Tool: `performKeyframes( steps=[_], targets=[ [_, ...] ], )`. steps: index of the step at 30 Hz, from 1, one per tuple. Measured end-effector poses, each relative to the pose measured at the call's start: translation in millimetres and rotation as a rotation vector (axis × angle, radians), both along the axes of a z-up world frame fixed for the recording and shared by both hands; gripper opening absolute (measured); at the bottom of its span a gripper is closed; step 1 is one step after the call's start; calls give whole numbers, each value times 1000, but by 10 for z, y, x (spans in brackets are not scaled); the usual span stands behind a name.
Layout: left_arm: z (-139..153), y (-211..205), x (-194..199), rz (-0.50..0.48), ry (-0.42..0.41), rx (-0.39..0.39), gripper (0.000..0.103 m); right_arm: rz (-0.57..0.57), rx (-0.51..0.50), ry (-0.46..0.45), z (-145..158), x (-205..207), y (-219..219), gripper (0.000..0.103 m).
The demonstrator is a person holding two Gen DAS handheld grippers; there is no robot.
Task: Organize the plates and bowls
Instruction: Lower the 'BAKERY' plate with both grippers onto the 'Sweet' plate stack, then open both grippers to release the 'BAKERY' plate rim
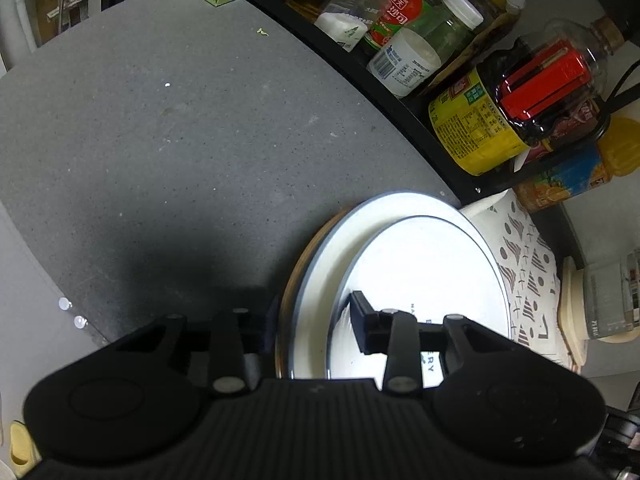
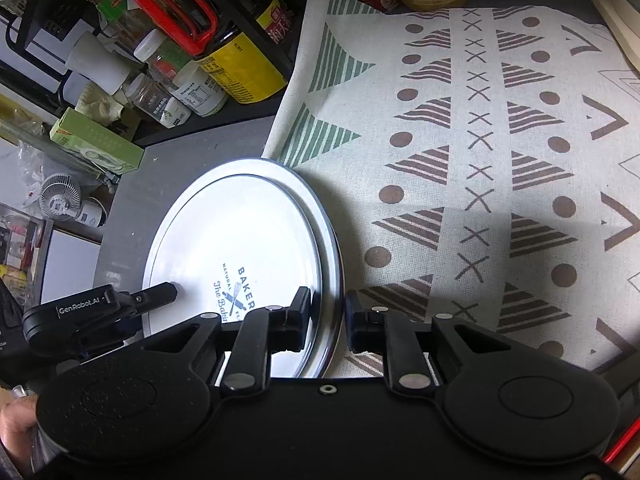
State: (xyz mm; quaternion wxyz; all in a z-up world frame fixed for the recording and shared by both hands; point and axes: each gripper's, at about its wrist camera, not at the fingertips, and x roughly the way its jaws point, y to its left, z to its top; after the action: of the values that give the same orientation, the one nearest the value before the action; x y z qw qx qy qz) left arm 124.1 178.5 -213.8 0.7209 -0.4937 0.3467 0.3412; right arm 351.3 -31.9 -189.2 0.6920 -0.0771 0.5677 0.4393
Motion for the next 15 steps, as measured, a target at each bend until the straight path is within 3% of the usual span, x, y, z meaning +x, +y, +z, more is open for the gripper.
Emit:
performKeyframes(
  steps=[10, 15],
  targets=[
    [-68, 72, -142, 24, -67, -68, 31, -14, -11, -21, -6, -51, 49, 24],
    [-7, 66, -30, -22, 10, -44, 36, -17, -7, -27, 29, -55, 28, 25]
  ],
)
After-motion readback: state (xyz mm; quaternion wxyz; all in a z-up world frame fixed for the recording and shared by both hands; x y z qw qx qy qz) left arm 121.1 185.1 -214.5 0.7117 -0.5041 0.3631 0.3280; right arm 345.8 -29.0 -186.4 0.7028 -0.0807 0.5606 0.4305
